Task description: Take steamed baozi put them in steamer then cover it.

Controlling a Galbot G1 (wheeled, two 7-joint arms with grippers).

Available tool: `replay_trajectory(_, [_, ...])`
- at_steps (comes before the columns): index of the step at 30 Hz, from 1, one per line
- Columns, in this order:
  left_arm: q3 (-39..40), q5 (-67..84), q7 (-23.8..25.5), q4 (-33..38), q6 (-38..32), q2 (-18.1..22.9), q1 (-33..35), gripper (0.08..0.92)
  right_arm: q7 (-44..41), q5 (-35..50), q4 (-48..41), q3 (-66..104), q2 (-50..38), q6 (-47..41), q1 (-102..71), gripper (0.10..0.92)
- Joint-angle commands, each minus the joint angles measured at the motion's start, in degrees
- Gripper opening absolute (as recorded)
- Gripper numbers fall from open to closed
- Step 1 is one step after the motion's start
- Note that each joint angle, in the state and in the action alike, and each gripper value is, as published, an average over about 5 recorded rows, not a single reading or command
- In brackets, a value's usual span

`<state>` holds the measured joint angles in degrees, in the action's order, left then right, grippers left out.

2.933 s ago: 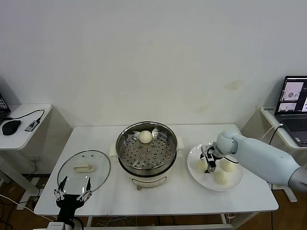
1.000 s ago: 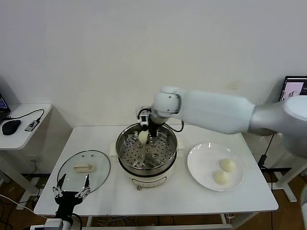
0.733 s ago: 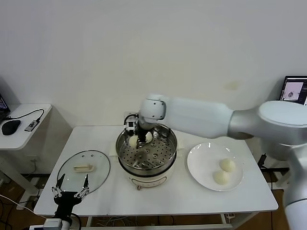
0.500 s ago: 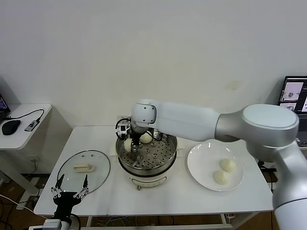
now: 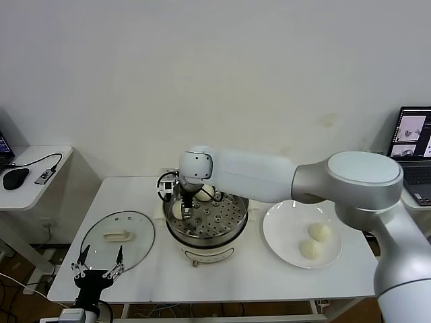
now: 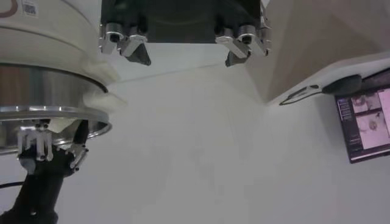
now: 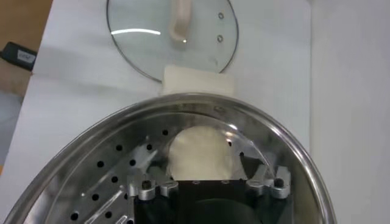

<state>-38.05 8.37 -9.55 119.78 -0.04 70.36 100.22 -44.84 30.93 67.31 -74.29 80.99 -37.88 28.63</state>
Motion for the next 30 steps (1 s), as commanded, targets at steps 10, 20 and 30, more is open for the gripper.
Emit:
replay_trajectory(10, [0.2, -0.4, 0.1, 0.3, 0.4, -0.4, 0.1, 0.823, -16.1, -13.8, 24.8, -5.5, -36.2, 9.3, 14.7, 0.823])
replay_trajectory(20, [0.4, -0.8, 0.1, 0.3, 0.4, -0.1, 0.5, 0.823, -17.8, -23.6, 29.4, -4.6, -53.3, 16.0, 7.0, 0.823])
replay_trajectory(30, [0.6, -1.3, 0.1, 0.2, 0.3, 0.8, 0.6, 0.823, -16.5, -31.0, 26.2, 5.1, -56.5, 19.7, -9.9, 0.823])
